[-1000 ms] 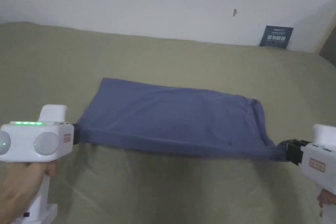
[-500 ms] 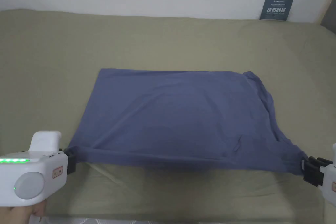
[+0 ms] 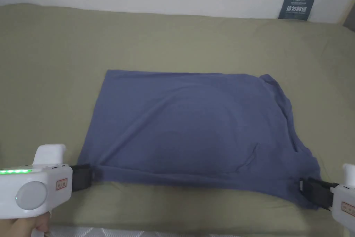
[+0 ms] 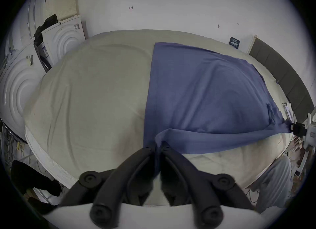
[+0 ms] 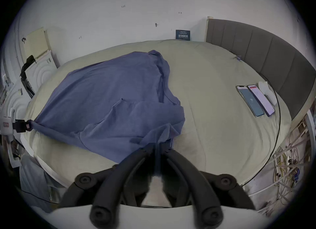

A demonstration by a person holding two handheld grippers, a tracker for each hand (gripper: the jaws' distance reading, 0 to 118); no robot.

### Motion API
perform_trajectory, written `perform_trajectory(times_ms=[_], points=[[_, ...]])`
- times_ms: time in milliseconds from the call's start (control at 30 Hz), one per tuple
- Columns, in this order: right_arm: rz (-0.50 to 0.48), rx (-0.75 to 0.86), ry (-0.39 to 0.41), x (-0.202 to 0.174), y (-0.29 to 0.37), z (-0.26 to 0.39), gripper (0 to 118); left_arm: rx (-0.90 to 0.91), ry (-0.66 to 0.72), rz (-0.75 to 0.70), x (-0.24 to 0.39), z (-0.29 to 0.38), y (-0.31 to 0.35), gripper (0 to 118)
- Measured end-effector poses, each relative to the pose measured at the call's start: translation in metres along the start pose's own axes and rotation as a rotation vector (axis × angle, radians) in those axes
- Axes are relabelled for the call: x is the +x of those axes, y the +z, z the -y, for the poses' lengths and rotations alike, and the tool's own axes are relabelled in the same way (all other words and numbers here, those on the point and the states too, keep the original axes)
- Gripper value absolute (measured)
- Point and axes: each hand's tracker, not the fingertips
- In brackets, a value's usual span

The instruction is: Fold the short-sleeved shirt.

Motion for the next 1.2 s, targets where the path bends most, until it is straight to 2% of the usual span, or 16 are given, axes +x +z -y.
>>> perform_trajectory(times_ms=[33, 67, 167, 200, 267, 300, 333, 400, 567, 867, 900, 933, 967, 1000, 1167, 1200], points=[[-0.003, -0.007, -0.004, -0.001, -0.001, -0.001, 115, -0.003, 0.014, 0.008, -0.002, 0.001, 0.0, 118], [-0.023, 0.028, -0.018, -0.003, 0.003, 0.002, 109, 0.015, 0.022, -0.006, -0.002, 0.003, 0.006, 118], [-0.006, 0.038, 0.01, -0.004, 0.014, -0.002, 110, 0.039, 0.031, -0.032, -0.004, 0.003, 0.017, 114], [-0.018, 0.047, 0.014, -0.005, 0.017, -0.001, 108, 0.042, 0.038, -0.033, -0.004, 0.004, 0.022, 108], [-0.022, 0.059, 0.026, -0.015, 0.025, -0.011, 85, 0.046, 0.048, -0.018, -0.006, 0.005, 0.033, 61], [-0.028, 0.068, 0.036, -0.017, 0.028, -0.011, 63, 0.051, 0.047, -0.022, -0.005, 0.006, 0.037, 23], [-0.028, 0.078, 0.05, -0.019, 0.031, -0.01, 25, 0.057, 0.044, -0.03, -0.003, 0.008, 0.04, 3], [-0.022, 0.085, 0.084, -0.027, 0.035, -0.008, 15, 0.065, 0.047, -0.026, -0.003, 0.013, 0.044, 2], [-0.044, 0.072, 0.096, -0.031, 0.035, -0.002, 7, 0.049, 0.031, -0.012, -0.001, 0.021, 0.046, 2], [-0.035, 0.049, 0.077, -0.033, 0.041, 0.009, 7, 0.012, 0.037, -0.001, -0.003, 0.019, 0.033, 4], [-0.036, 0.041, 0.069, -0.028, 0.039, 0.008, 7, 0.013, 0.037, -0.003, -0.002, 0.018, 0.032, 18], [-0.033, 0.036, 0.069, -0.026, 0.038, 0.008, 7, 0.015, 0.035, -0.011, -0.001, 0.018, 0.031, 67], [-0.034, 0.033, 0.065, -0.024, 0.038, 0.009, 7, 0.007, 0.025, -0.015, 0.0, 0.017, 0.028, 107], [-0.03, 0.029, 0.061, -0.024, 0.038, 0.01, 7, -0.02, 0.02, -0.016, 0.0, 0.016, 0.023, 118], [-0.024, 0.002, 0.049, -0.012, 0.03, 0.012, 7, -0.025, 0.018, -0.034, 0.005, 0.004, 0.002, 107], [-0.018, -0.005, 0.047, -0.008, 0.026, 0.012, 7, -0.039, 0.017, -0.037, 0.007, 0.002, -0.003, 97]])
